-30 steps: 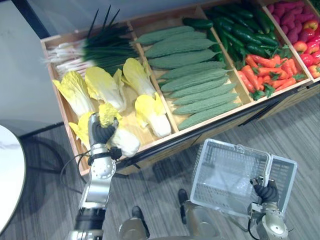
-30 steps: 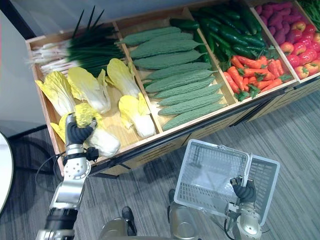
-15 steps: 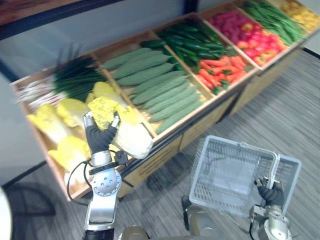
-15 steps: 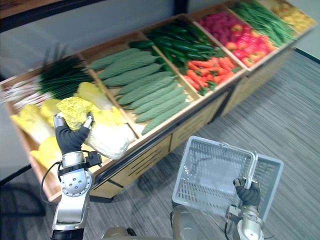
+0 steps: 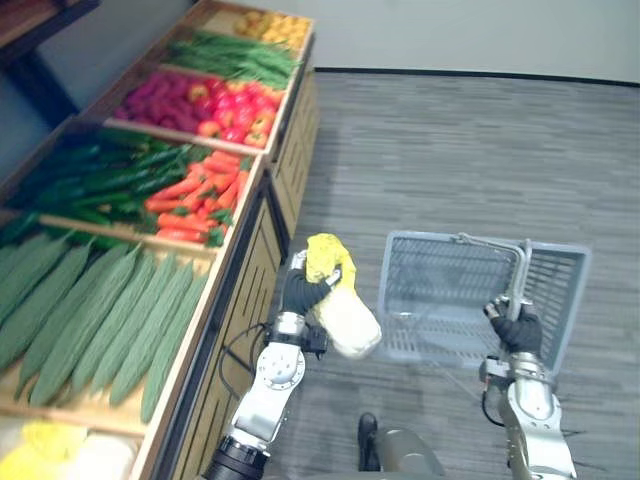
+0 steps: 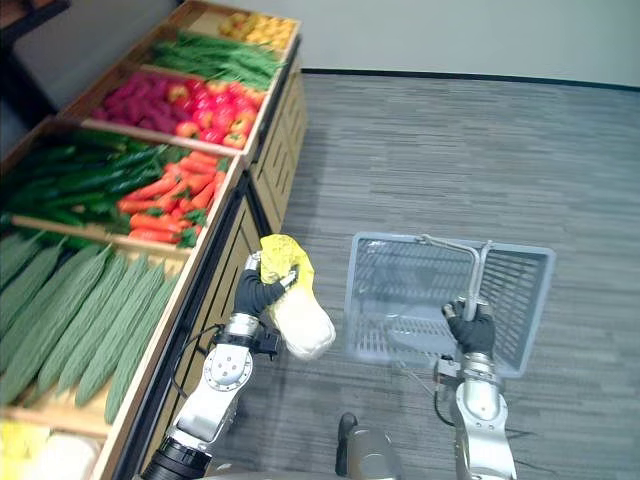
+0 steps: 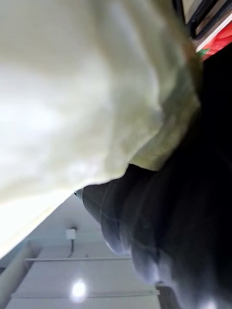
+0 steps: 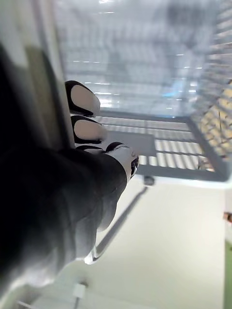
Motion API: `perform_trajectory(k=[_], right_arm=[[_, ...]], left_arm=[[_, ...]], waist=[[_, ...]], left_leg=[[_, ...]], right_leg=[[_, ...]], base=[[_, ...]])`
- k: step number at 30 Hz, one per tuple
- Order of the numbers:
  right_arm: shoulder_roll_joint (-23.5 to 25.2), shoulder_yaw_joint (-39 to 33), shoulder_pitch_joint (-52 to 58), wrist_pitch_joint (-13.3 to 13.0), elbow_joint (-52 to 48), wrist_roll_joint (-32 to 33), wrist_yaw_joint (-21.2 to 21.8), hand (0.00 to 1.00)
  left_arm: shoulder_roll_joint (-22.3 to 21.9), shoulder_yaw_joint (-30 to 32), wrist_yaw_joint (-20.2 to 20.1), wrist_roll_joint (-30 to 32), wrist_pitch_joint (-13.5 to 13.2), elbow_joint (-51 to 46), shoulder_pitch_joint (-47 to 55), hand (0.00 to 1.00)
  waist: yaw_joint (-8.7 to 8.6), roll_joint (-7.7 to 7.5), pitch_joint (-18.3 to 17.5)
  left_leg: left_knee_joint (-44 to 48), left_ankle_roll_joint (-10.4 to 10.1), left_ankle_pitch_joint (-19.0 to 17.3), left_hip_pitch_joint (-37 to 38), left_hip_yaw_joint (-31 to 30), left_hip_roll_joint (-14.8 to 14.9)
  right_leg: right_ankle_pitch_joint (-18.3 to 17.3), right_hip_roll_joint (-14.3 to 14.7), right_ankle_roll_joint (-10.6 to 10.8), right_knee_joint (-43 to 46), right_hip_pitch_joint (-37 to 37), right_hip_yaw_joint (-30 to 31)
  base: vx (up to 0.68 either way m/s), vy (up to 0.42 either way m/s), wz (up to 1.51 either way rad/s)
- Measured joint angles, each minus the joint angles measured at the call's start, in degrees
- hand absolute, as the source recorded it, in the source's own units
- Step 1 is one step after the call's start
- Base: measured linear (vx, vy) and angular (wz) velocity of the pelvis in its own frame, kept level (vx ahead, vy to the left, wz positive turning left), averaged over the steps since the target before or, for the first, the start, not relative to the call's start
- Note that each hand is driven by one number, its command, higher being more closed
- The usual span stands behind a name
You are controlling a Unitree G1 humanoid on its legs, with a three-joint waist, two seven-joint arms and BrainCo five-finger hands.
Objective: Pick vegetable in the basket
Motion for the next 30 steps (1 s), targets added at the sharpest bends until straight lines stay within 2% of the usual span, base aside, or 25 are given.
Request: perform_trajectory(k=[1,2,3,4,5,6,7,9,12,16,23,24,30], right_arm=[[-0.07,0.39,-0.19,0.0,0.14,0.55,0.0,1.0],[-0.76,1.24,-0.27,0.0,0.38,1.36,0.03,1.0],[-1.63,2.34,-0.39,0.01,0.95,2.61,0.1,1.0],[-1.26,3.19,-0.33,0.21,1.67,3.1,0.13,1.0],[-1.15,4.61,0.54,0.34,1.48,4.04,0.59,1.0],[-1.0,5.07,0.52,0.5,1.48,4.85,1.14,1.0],[-0.94,6.02,0.54,0.86,1.48,5.82,1.82,1.0],[-1.01,7.27,0.51,1.22,1.48,6.92,3.19,1.0],[-1.04,9.93,0.35,2.39,1.48,7.53,5.23,1.0],[-1.1,11.81,-0.19,2.48,1.47,8.19,7.37,1.0],[-1.4,17.49,-2.48,2.48,1.48,13.82,8.85,1.0],[-1.46,18.43,-2.74,2.48,1.47,14.61,8.84,1.0],[-1.43,21.88,-3.84,2.48,1.46,24.06,9.01,1.0]], left_arm=[[-0.05,-0.01,0.09,0.0,0.0,0.0,0.05,1.0],[-0.38,-0.04,0.1,0.02,-0.01,0.0,0.05,1.0],[-0.88,-0.03,0.13,0.05,-0.03,0.12,-0.01,1.0],[-0.46,-0.26,0.05,0.15,-0.01,0.76,-0.05,1.0],[0.27,-0.53,-0.06,0.48,0.01,1.5,-0.59,1.0],[0.46,-0.54,-0.09,0.52,0.03,1.86,-1.24,1.0],[0.98,-0.84,-0.07,0.53,0.05,2.76,-3.17,1.0],[1.67,-2.34,-0.08,1.1,0.17,4.14,-5.76,1.0],[2.22,-3.33,0.0,4.2,0.7,4.93,-7.25,1.0],[2.87,-5.56,-0.17,7.57,1.34,8.7,-9.45,1.0],[3.54,-10.27,-1.49,16.81,3.27,15.35,-11.01,1.0],[3.55,-10.84,-1.56,17.7,3.41,16.79,-11.28,0.0],[3.55,-11.71,-1.79,18.56,4.75,20.49,-12.38,0.0]], waist=[[0.37,0.23,-0.1],[1.05,1.43,-0.63],[1.17,3.78,-1.59],[0.98,3.14,-1.74],[0.12,1.57,-2.49],[-0.37,0.79,-2.5],[-1.06,-0.49,-2.56],[-1.36,-0.58,-2.61],[-1.77,-0.59,-2.62],[-1.94,-0.6,-2.63],[-2.01,-0.83,-2.68],[-2.03,-0.95,-2.75],[-2.04,-2.52,-3.48]], left_leg=[[-3.37,-0.62,0.4,-0.47,-2.23,-1.35],[-11.04,-3.35,2.86,-0.64,-5.92,-2.33],[-14.14,-1.94,8.24,-0.39,-7.09,-1.38],[-14.45,-2.02,8.03,0.19,-5.42,-1.36],[-16.94,-1.57,8.1,1.54,-3.66,-2.51],[-18.43,-1.03,8.47,2.28,-2.77,-3.13],[-22.16,0.3,10.0,3.8,-1.34,-5.04],[-24.32,1.16,10.9,4.54,-0.29,-6.6],[-25.41,1.2,10.93,5.84,0.96,-7.52],[-26.71,1.21,10.91,6.87,0.9,-7.43],[-28.71,1.24,11.08,7.15,0.27,-7.51],[-29.33,1.29,11.55,7.19,0.21,-7.58],[-31.86,1.29,13.42,7.31,-1.12,-7.79]], right_leg=[[0.37,0.19,0.73,-0.48,0.17,1.74],[1.14,1.59,2.71,-1.56,0.07,4.87],[1.59,4.02,3.95,-2.77,0.78,8.09],[2.2,3.71,4.91,-3.63,1.65,9.81],[3.27,2.3,6.34,-5.94,2.21,11.35],[3.56,1.51,6.77,-6.69,2.19,11.94],[4.01,-0.22,7.67,-8.09,1.83,13.12],[4.44,-1.77,8.43,-9.82,2.01,13.69],[4.96,-2.88,9.19,-11.51,3.06,14.53],[4.96,-2.96,9.19,-11.57,3.41,14.38],[4.94,-2.85,9.16,-12.41,3.08,14.31],[4.94,-2.86,9.16,-12.41,2.89,14.22],[4.96,-2.92,9.15,-12.56,2.57,12.73]], base=[[0.1,0.201,-1.7],[0.11,0.309,-1.74],[0.13,0.31,-1.64],[0.2,0.35,-1.2],[0.17,0.189,-0.6],[0.18,0.217,-0.45],[0.12,0.158,-0.24],[0.16,0.212,-0.11],[0.1,0.12,-0.13],[0.04,0.011,-0.02],[-0.03,-0.025,-0.02],[-0.04,-0.033,0.02],[-0.02,-0.034,0.13]])
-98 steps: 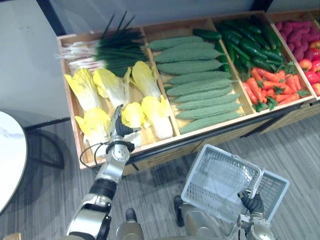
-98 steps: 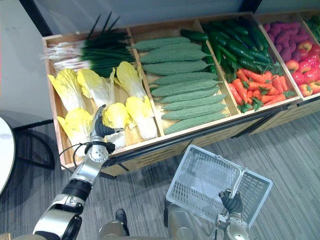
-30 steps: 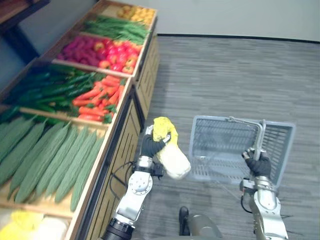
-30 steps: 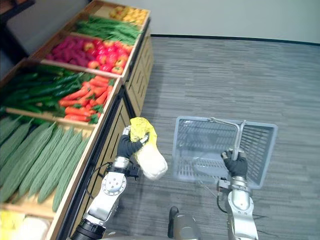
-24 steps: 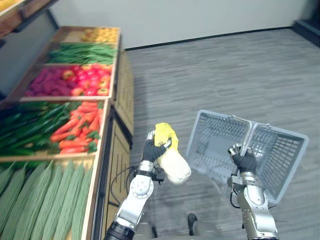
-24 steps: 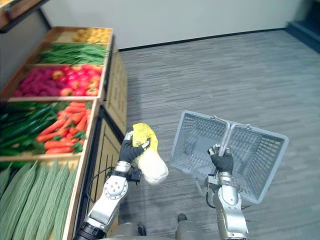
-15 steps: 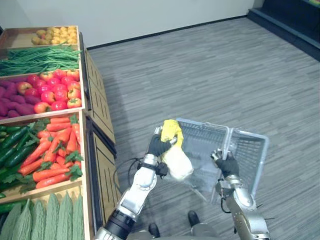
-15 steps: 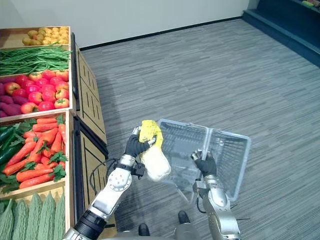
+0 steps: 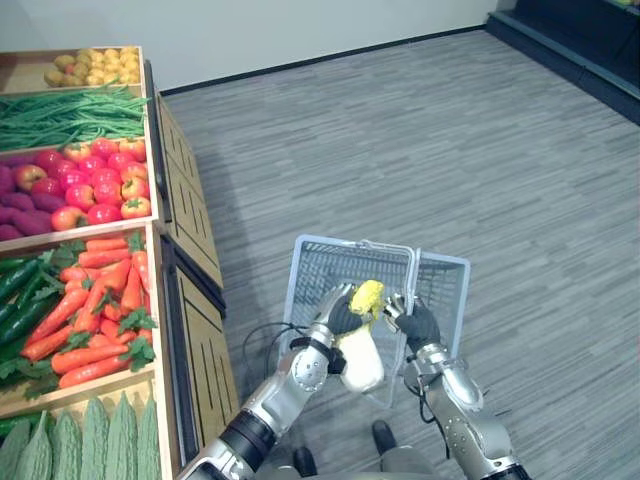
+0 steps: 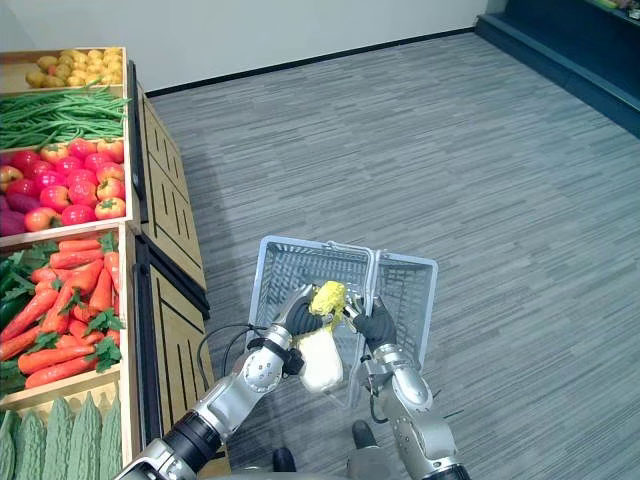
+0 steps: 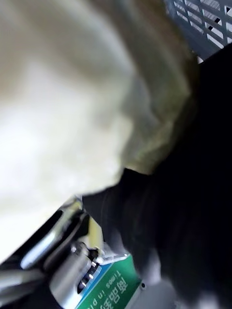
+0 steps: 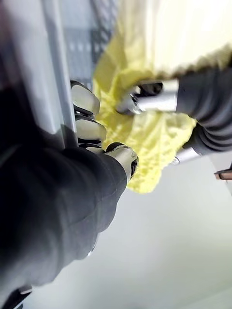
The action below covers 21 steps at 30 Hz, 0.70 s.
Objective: Pick vegetable in the basket
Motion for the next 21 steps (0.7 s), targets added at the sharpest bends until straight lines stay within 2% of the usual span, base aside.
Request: perform_trajectory(k=[4,12,17,21], right_arm=[[-0.05,2.95,-0.57,0.0,-0.32,3.51,1.46,1.0],[0.28,3.18,-0.3,0.08,-0.37,3.33,2.3,1.0],[1.75,-2.73,2.23,0.93,-0.37,-2.93,1.84,1.0],[2.14,-9.01,3.5,1.33,-0.36,-8.46,-0.5,1.0]], left_arm=[[-0.08,-0.05,-0.09,-0.69,0.53,1.93,-0.41,0.0],[-0.55,1.35,-0.04,-2.6,0.97,3.25,-0.48,0.0],[-0.71,4.01,-0.51,-4.4,0.96,2.66,1.13,0.0],[-0.8,6.55,-1.07,-8.15,0.9,-2.06,5.38,0.0]], waist=[[-0.02,-0.66,-0.41],[0.06,-0.94,-0.59],[0.02,-1.07,-0.67],[0.13,-1.15,-0.72]], left_leg=[[-0.21,0.02,0.08,0.0,-0.18,-0.07],[-0.65,0.38,0.61,-0.24,-1.46,-0.59],[-1.72,0.54,1.35,-0.04,-2.04,-0.72],[-2.78,0.35,2.13,0.14,-3.1,-0.65]], right_leg=[[0.01,-0.09,0.0,-0.09,0.03,-0.25],[0.01,-0.58,0.01,-0.09,0.13,-1.47],[0.0,-0.66,0.02,-0.09,0.13,-2.12],[0.0,-0.59,0.02,-0.28,0.36,-3.12]], base=[[0.0,-0.011,0.02],[-0.02,-0.022,0.08],[-0.02,-0.022,0.06],[-0.02,-0.035,0.13]])
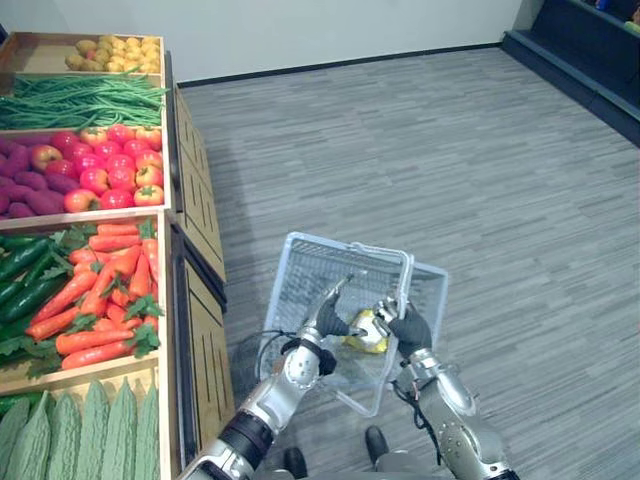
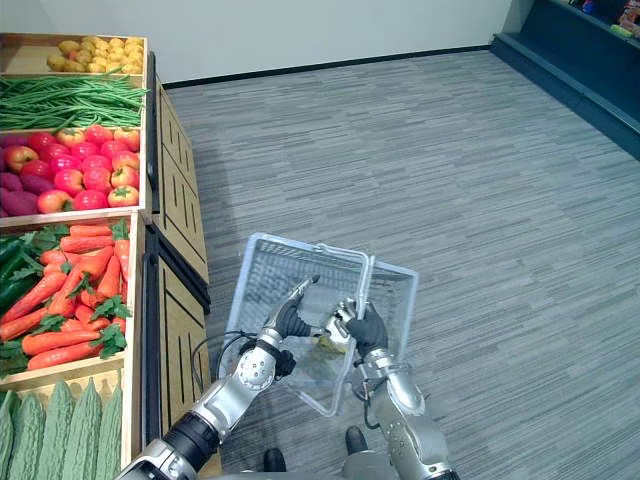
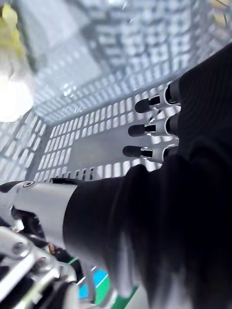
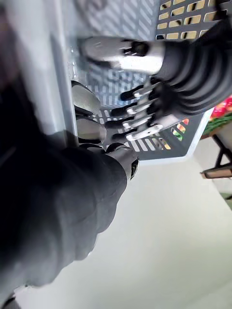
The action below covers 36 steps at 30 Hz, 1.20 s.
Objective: Pick vegetable in the basket
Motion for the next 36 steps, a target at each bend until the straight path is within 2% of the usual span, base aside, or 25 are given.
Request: perform_trajectory(k=[7,11,14,18,20,23,24,25,26,27,28,29,30,31,32,34,35,36], right_arm=[[0.02,-9.98,1.58,0.05,0.0,-4.1,-1.47,1.0],[0.03,-13.85,3.02,0.05,-0.01,-7.05,-2.27,1.0],[0.15,-16.87,5.41,0.05,-0.01,-8.66,-2.31,1.0],[1.35,-19.76,8.76,0.07,-0.01,-12.22,-2.34,1.0],[2.27,-20.67,9.77,0.21,-0.01,-13.84,-2.37,1.0],[3.94,-21.33,10.23,0.83,0.0,-16.36,-2.42,1.0],[4.86,-21.34,10.49,0.86,0.0,-17.44,-2.45,1.0],[5.28,-21.36,10.56,0.87,0.0,-17.83,-2.47,1.0],[5.98,-21.55,10.81,0.88,0.0,-18.14,-2.52,1.0],[6.28,-21.84,11.03,0.96,0.01,-18.33,-2.8,1.0],[6.14,-21.84,10.81,1.17,0.1,-18.51,-2.99,1.0],[6.48,-21.7,10.94,1.26,0.14,-19.4,-3.34,1.0],[6.8,-21.55,11.07,1.27,0.14,-19.54,-3.43,1.0],[7.01,-21.13,11.38,1.38,0.2,-19.53,-3.4,1.0],[7.01,-21.11,11.36,1.45,0.19,-19.51,-3.45,1.0],[6.75,-21.28,10.82,1.13,0.19,-19.52,-3.48,1.0],[6.67,-21.36,10.51,1.08,0.18,-19.52,-3.48,1.0],[6.31,-22.16,9.81,1.1,0.22,-19.49,-3.63,1.0]], left_arm=[[0.22,6.39,-2.87,-8.99,-1.43,-12.1,9.84,0.0],[-0.43,14.51,-4.42,-14.4,-1.83,-14.29,15.15,0.0],[-1.7,20.35,-3.65,-15.82,-1.82,-14.53,18.26,0.0],[-2.66,27.88,-2.04,-18.06,-1.83,-14.53,22.08,0.0],[-3.15,29.56,-1.56,-19.09,-1.83,-14.53,23.22,0.0],[-3.93,31.13,-0.85,-20.17,-1.8,-14.54,24.66,0.0],[-4.28,31.5,-0.82,-20.38,-1.8,-14.85,25.51,0.0],[-4.43,31.7,-0.82,-20.7,-1.79,-15.04,25.67,0.0],[-4.53,31.81,-0.81,-21.3,-1.74,-15.76,25.7,0.0],[-4.9,31.88,-0.73,-21.3,-1.75,-17.09,25.63,0.0],[-5.33,31.97,-0.5,-21.29,-1.75,-17.47,25.64,0.0],[-5.53,31.94,0.35,-21.26,-1.73,-17.93,25.66,0.0],[-5.37,31.86,0.53,-21.25,-1.73,-18.39,25.65,0.0],[-5.45,31.52,1.05,-21.24,-1.75,-19.23,25.61,0.0],[-4.88,31.36,1.71,-21.24,-1.9,-20.33,25.37,0.0],[-3.99,31.23,2.39,-21.23,-2.13,-20.45,24.05,0.0],[-3.9,31.22,2.77,-21.23,-2.13,-20.37,23.38,0.0],[-3.86,31.18,3.46,-21.16,-2.25,-19.31,20.27,0.0]], waist=[[0.1,0.13,-0.25],[0.73,0.3,-0.52],[1.65,0.74,-1.34],[2.0,1.18,-2.5],[2.96,1.28,-2.77],[3.29,0.97,-2.69],[3.5,-0.17,-2.39],[3.46,-0.44,-2.25],[3.45,-1.8,-1.63],[3.21,-2.26,-1.28],[3.65,-2.04,-0.93],[3.89,-1.56,-0.47],[3.6,-0.97,0.3],[2.92,-0.64,0.62],[3.03,-0.93,0.61],[3.07,-1.08,0.64],[3.01,-1.01,0.68],[2.73,-0.66,1.0]], left_leg=[[-1.89,-0.12,1.0,0.72,-1.24,-0.07],[-3.08,-0.16,1.61,0.95,-2.0,-0.12],[-3.09,-0.16,1.62,0.69,-3.09,-0.36],[-3.39,-0.2,1.63,0.47,-4.82,-0.7],[-3.44,-0.2,1.59,0.5,-4.82,-0.81],[-3.12,-0.14,1.01,0.72,-5.13,-1.07],[-2.41,0.24,-0.08,0.48,-4.92,-1.25],[-1.18,0.12,-0.96,0.38,-4.57,-1.37],[2.52,0.26,-3.63,-0.63,-4.06,-1.89],[7.21,0.32,-6.75,-1.67,-3.25,-1.6],[8.94,0.8,-7.8,-2.48,-3.23,-1.06],[10.82,1.38,-9.36,-1.9,-3.45,0.17],[11.3,1.63,-9.85,-1.09,-3.86,0.79],[12.83,2.02,-11.5,-0.35,-4.99,2.24],[13.94,2.01,-12.75,0.02,-5.51,3.1],[15.55,1.04,-14.95,0.09,-7.16,3.84],[15.7,0.82,-15.33,0.03,-7.78,3.92],[16.71,-0.57,-16.28,0.17,-9.61,4.13]], right_leg=[[-0.04,-0.03,0.05,-0.44,0.62,-1.64],[-0.19,0.17,0.24,-0.46,0.77,-2.96],[-0.5,-0.1,0.43,-0.44,1.03,-4.04],[-1.44,-0.65,0.28,-0.34,1.75,-6.24],[-1.77,-0.78,0.4,-0.21,1.78,-6.35],[-3.82,-1.08,0.49,2.14,1.41,-7.28],[-6.34,-1.68,0.58,5.32,0.4,-7.61],[-7.86,-1.97,0.98,7.31,-0.01,-7.82],[-10.58,-3.07,1.6,11.44,-0.87,-8.67],[-11.97,-3.54,2.25,17.77,-2.52,-10.32],[-12.06,-3.53,2.48,23.36,-5.05,-11.34],[-9.56,-3.9,2.98,36.02,-10.37,-13.29],[-8.74,-3.9,2.34,41.01,-12.7,-14.16],[-11.07,-3.56,0.6,43.93,-14.73,-16.22],[-12.48,-3.46,-0.01,41.83,-16.38,-17.87],[-12.3,-2.8,-0.19,32.46,-18.83,-18.21],[-11.6,-2.54,-0.55,29.41,-19.5,-17.37],[-7.64,-1.19,-1.41,20.54,-20.02,-13.62]], base=[[-0.02,-0.031,0.1],[-0.03,-0.036,0.13],[-0.01,-0.022,0.18],[0.0,-0.02,0.26],[0.0,-0.02,0.11],[0.01,-0.014,0.12],[0.01,-0.01,0.15],[0.03,-0.011,0.24],[0.07,-0.027,0.36],[0.07,-0.045,0.26],[0.03,-0.041,0.14],[0.01,-0.022,0.04],[0.09,-0.029,0.3],[0.2,-0.042,0.33],[0.28,-0.065,0.32],[0.35,-0.097,0.24],[0.41,-0.158,0.54],[0.34,-0.164,0.63]])
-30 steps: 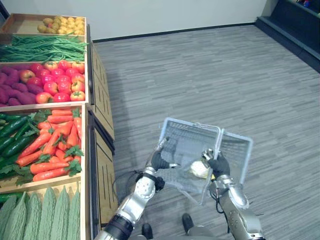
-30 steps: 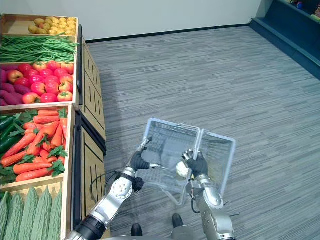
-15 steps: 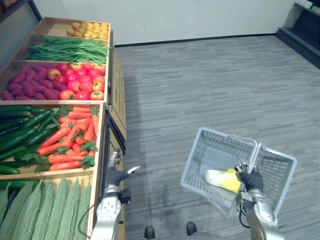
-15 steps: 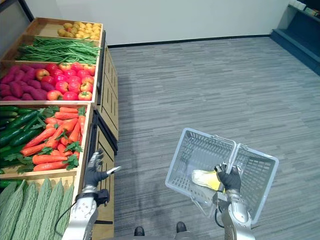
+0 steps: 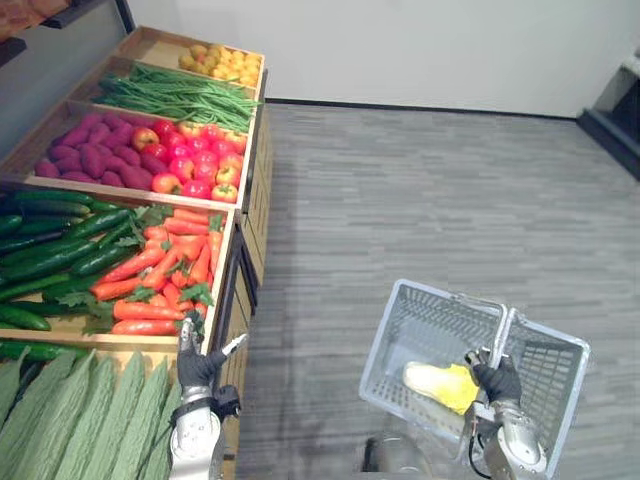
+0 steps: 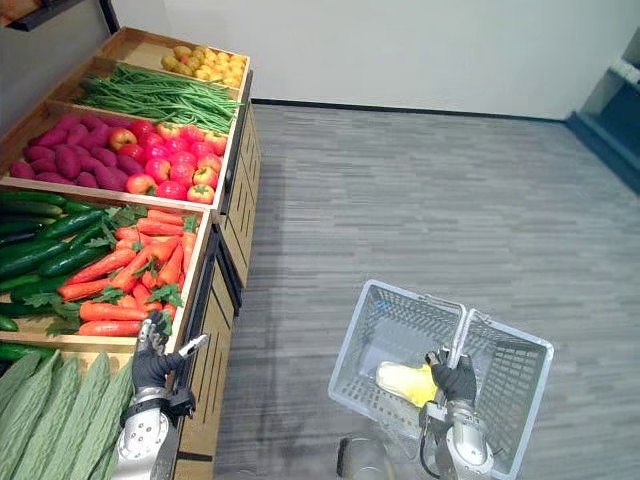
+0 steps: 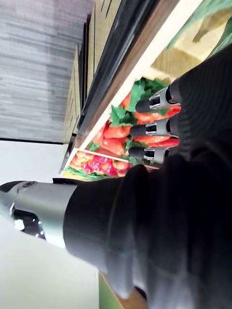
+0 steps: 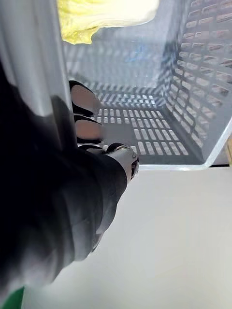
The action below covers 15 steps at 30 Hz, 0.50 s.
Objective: Pick vegetable in the basket
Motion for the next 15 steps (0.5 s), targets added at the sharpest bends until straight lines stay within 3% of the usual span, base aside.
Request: perform_trajectory(k=[1,2,3,4,5,7,8,9,11,12,13,14,15], right_arm=[[-0.4,-0.16,-0.05,0.0,0.04,0.01,-0.11,1.0],[-1.31,-0.15,-0.14,0.02,0.44,0.0,-0.46,1.0],[-2.27,-0.12,-0.37,0.06,0.74,0.0,-0.6,1.0],[-3.5,0.49,-1.01,0.21,0.86,-0.03,-0.93,1.0],[-3.73,1.57,-1.28,0.4,0.78,0.02,-0.91,1.0],[-3.94,2.84,-1.01,0.72,0.27,0.08,-1.01,1.0],[-3.94,3.19,-0.99,0.94,-0.48,0.14,-1.09,1.0],[-3.87,3.55,-0.86,0.95,-1.19,0.17,-1.31,1.0],[-3.98,3.76,0.29,0.94,-3.45,0.22,-1.56,1.0],[-4.03,3.32,1.59,0.65,-5.83,0.71,-1.72,1.0],[-4.03,2.9,2.06,0.39,-6.61,0.8,-1.85,1.0],[-4.13,2.07,2.68,-0.48,-7.22,1.23,-2.24,1.0],[-4.18,0.53,3.43,-0.93,-7.22,1.32,-2.37,1.0]], left_arm=[[0.0,-0.05,0.46,0.0,-0.07,0.36,-1.3,0.0],[-0.06,-0.04,1.0,0.01,-0.28,0.82,-3.15,0.0],[-0.37,-0.13,1.2,0.02,-0.32,1.28,-3.85,0.0],[-1.82,-0.28,1.69,0.09,-0.48,0.64,-3.99,0.0],[-2.89,-0.91,1.83,0.09,-0.73,-0.19,-3.6,0.0],[-3.74,-2.23,1.84,0.01,-0.97,-0.63,-3.46,0.0],[-4.54,-3.55,1.85,-0.07,-1.06,-1.04,-3.72,0.0],[-4.52,-4.72,1.84,-0.1,-1.11,-1.58,-3.54,0.0],[-4.47,-5.68,1.9,-0.14,-1.24,-2.17,-3.23,0.0],[-4.51,-5.98,1.9,-0.12,-1.31,-3.18,-2.32,0.0],[-4.51,-6.02,1.91,-0.1,-1.41,-3.23,-2.3,0.0],[-4.51,-6.13,1.9,-0.08,-1.42,-3.23,-2.39,0.0],[-4.41,-6.6,1.77,-0.06,-1.42,-3.42,-2.57,0.0]], waist=[[-0.13,-0.07,0.06],[-0.43,-0.62,0.34],[-0.81,0.82,1.12],[-0.86,2.85,1.47],[-0.81,3.05,1.41],[-0.37,3.35,1.37],[-0.11,3.63,1.38],[0.45,3.7,1.4],[0.74,3.74,1.41],[0.89,3.67,1.46],[0.94,3.69,1.53],[0.89,4.7,1.18],[0.92,5.82,0.67]], left_leg=[[0.39,-0.83,-0.73,0.23,-0.76,-0.03],[1.08,-2.12,-2.67,1.88,-2.79,0.12],[1.49,-2.72,-3.32,2.62,-3.68,1.37],[3.03,-4.45,-2.82,3.27,-3.95,3.16],[6.67,-5.83,-1.53,2.88,-4.16,3.9],[16.31,-6.32,0.7,-0.86,-4.08,5.36],[25.89,-5.58,4.15,-5.52,-2.08,7.54],[33.13,-5.23,4.61,-8.86,2.7,10.77],[36.64,-5.04,4.5,-11.36,9.29,13.73],[35.43,-4.82,4.4,-12.55,16.22,15.13],[34.37,-4.78,4.42,-13.01,18.91,15.59],[30.42,-2.84,6.33,-13.99,24.22,16.07],[25.99,0.66,9.62,-14.21,30.4,16.17]], right_leg=[[2.03,0.32,0.14,-3.31,0.26,1.88],[8.51,0.42,1.19,-5.84,2.0,4.66],[9.06,1.41,0.89,-4.2,2.69,3.93],[5.05,2.4,-0.4,1.64,2.14,2.21],[1.0,2.4,-1.69,6.71,1.89,0.93],[-2.39,2.68,-3.02,8.23,4.21,-1.71],[-3.6,3.05,-4.17,7.05,6.87,-4.18],[-4.08,3.62,-4.99,4.68,10.46,-6.35],[-4.24,3.44,-5.26,1.55,15.41,-9.22],[-4.25,2.72,-5.27,-1.28,19.62,-12.36],[-4.25,2.47,-5.27,-2.1,20.97,-13.65],[-4.28,2.14,-5.22,-2.7,22.95,-16.29],[-4.96,2.13,-4.14,-1.85,24.0,-18.12]], base=[[0.45,-0.261,0.94],[0.46,-0.322,0.76],[0.56,-0.363,0.73],[0.56,-0.367,0.51],[0.46,-0.289,0.48],[0.34,-0.258,0.56],[0.39,-0.31,0.77],[0.39,-0.303,0.77],[0.37,-0.23,0.86],[0.34,-0.155,1.02],[0.29,-0.072,1.22],[0.22,0.01,1.26],[0.22,0.028,1.37]])
